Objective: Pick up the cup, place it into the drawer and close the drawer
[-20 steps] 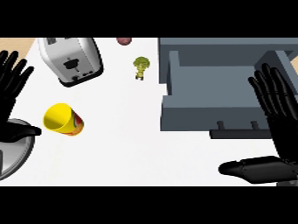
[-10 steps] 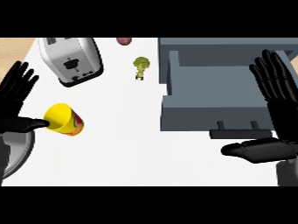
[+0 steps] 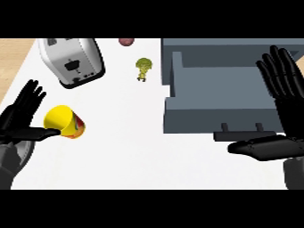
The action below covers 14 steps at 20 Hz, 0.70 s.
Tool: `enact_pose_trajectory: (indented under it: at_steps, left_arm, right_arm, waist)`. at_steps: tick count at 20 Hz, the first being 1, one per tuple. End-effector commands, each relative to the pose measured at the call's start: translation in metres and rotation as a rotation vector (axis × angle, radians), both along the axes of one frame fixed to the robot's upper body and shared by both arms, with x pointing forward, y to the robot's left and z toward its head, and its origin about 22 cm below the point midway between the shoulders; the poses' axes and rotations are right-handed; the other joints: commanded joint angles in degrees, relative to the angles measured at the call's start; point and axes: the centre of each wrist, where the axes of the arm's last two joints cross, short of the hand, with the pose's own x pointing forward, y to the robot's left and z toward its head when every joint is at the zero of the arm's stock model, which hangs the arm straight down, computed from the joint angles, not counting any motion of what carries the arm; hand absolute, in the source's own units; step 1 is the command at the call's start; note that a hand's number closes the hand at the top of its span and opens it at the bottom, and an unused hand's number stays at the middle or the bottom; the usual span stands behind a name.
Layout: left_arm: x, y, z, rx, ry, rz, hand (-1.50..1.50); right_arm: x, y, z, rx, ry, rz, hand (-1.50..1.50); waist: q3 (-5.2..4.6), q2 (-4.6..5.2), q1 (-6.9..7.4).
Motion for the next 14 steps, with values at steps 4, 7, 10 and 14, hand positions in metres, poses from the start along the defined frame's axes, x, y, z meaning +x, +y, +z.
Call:
enact_pose_trajectory:
  at_steps: [4, 7, 10, 14]
  left_arm:
    - [-0.002, 0.017, -0.026, 0.015, 0.030, 0.027, -1.50]
    - [-0.012, 0.009, -0.057, 0.037, 0.045, 0.030, -1.50]
    - [-0.032, 0.024, -0.072, 0.015, 0.041, 0.042, -1.50]
    - [-0.046, 0.028, -0.084, 0.036, 0.031, 0.061, -1.50]
  right_arm:
    - [-0.003, -0.003, -0.009, 0.005, 0.007, 0.002, -1.50]
    - [0.017, -0.020, 0.012, -0.006, -0.004, -0.001, -1.50]
    - [0.005, 0.000, 0.027, 0.004, -0.015, -0.003, -1.50]
    - [0.001, -0.006, 0.010, 0.007, -0.020, 0.008, -1.50]
  waist:
    - [0.01, -0.06, 0.08]
    - [-0.04, 0.15, -0.23]
    - [-0.09, 0.16, -0.44]
    - [-0.13, 0.32, -0.74]
